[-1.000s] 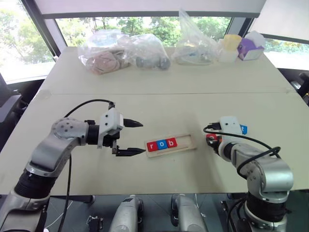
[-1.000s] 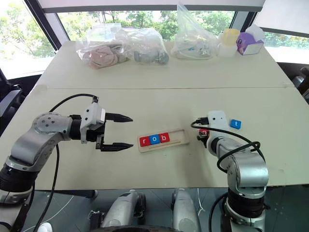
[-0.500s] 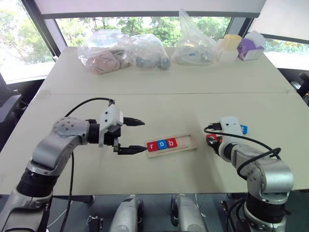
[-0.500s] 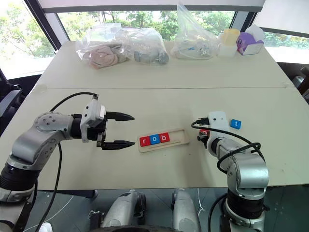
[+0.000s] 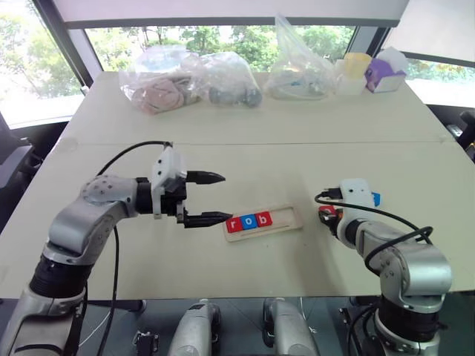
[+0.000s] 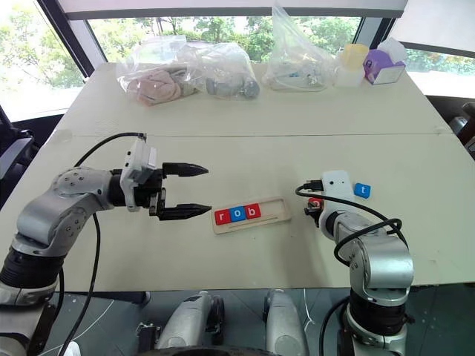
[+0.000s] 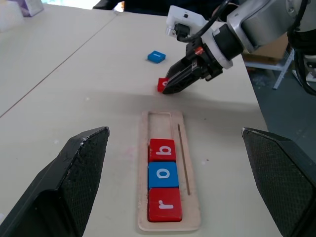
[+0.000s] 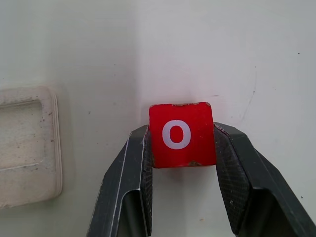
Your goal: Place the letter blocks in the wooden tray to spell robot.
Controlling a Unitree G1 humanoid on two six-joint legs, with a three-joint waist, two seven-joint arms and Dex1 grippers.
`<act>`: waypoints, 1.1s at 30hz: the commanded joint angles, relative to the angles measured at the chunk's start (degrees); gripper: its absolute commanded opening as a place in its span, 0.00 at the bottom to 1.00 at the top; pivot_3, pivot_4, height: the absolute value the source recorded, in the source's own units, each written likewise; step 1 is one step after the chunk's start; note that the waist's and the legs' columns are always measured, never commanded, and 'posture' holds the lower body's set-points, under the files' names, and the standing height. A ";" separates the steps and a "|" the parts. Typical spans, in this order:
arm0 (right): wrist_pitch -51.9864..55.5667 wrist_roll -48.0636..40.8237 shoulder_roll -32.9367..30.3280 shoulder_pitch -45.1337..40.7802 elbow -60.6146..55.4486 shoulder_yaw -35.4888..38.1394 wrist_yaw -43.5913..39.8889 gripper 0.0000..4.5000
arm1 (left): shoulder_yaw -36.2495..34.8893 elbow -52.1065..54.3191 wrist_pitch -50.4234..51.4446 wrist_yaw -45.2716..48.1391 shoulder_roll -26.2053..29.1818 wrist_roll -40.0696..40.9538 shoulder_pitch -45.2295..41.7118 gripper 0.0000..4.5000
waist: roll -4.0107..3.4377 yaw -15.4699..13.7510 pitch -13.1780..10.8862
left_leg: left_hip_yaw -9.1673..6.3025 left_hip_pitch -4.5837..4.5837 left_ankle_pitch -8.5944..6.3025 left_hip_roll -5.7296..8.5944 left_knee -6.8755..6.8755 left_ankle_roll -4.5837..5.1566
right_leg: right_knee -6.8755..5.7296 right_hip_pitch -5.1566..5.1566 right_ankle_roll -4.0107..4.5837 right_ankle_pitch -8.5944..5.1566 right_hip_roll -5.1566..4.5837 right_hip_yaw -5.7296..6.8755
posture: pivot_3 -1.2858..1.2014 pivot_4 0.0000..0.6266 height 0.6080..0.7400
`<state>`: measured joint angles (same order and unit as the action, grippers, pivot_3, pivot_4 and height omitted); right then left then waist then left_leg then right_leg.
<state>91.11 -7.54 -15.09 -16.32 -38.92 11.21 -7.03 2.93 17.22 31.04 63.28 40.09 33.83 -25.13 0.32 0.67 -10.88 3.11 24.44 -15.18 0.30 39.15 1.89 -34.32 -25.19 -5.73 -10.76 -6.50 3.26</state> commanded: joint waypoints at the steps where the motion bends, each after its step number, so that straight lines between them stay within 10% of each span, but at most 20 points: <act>1: 0.58 0.04 0.04 -1.10 -1.82 0.71 0.08 0.26 | -1.06 2.00 -0.40 0.58 0.87 0.55 -0.32 1.00 | 0.00 0.01 0.00 | 0.00 0.00 0.00 0.00 0.00 0.00 | 0.00 0.00 0.00 0.00 0.00 0.00 | 0.52 0.24 1.00; 9: 1.37 -0.39 -1.66 -1.21 -2.82 0.57 -0.68 0.99 | -0.54 1.97 -1.33 1.43 1.38 -0.56 0.43 1.00 | 0.00 -0.02 0.00 | 0.00 0.00 0.00 0.00 0.00 0.00 | 0.02 0.00 0.01 0.00 0.00 0.00 | 0.52 0.24 1.00; 21: -36.81 -11.50 -45.30 -0.29 9.90 -6.75 -42.62 0.99 | 1.39 0.57 -2.61 4.15 1.23 -1.53 -0.97 1.00 | 0.11 -0.05 -0.06 | -0.03 0.04 -0.05 -0.01 -0.06 0.05 | 0.23 0.06 -0.02 -0.04 0.00 0.06 | 0.52 0.24 1.00; 33: -66.40 -4.36 -42.23 -11.06 43.17 -19.95 -60.95 0.99 | 0.07 1.98 -2.60 2.97 0.39 -0.36 -0.98 1.00 | 0.13 -0.14 -0.08 | 0.06 0.04 -0.05 -0.01 0.01 0.06 | 0.20 0.05 -0.01 0.00 -0.02 0.03 | 0.52 0.24 1.00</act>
<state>26.33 -12.20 -57.68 -25.81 2.58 -8.98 -66.99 4.82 17.13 29.02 66.84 40.51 32.67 -25.49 0.45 0.53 -10.95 3.20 24.47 -15.22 0.30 39.16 1.95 -34.12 -25.14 -5.74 -10.76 -6.53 3.27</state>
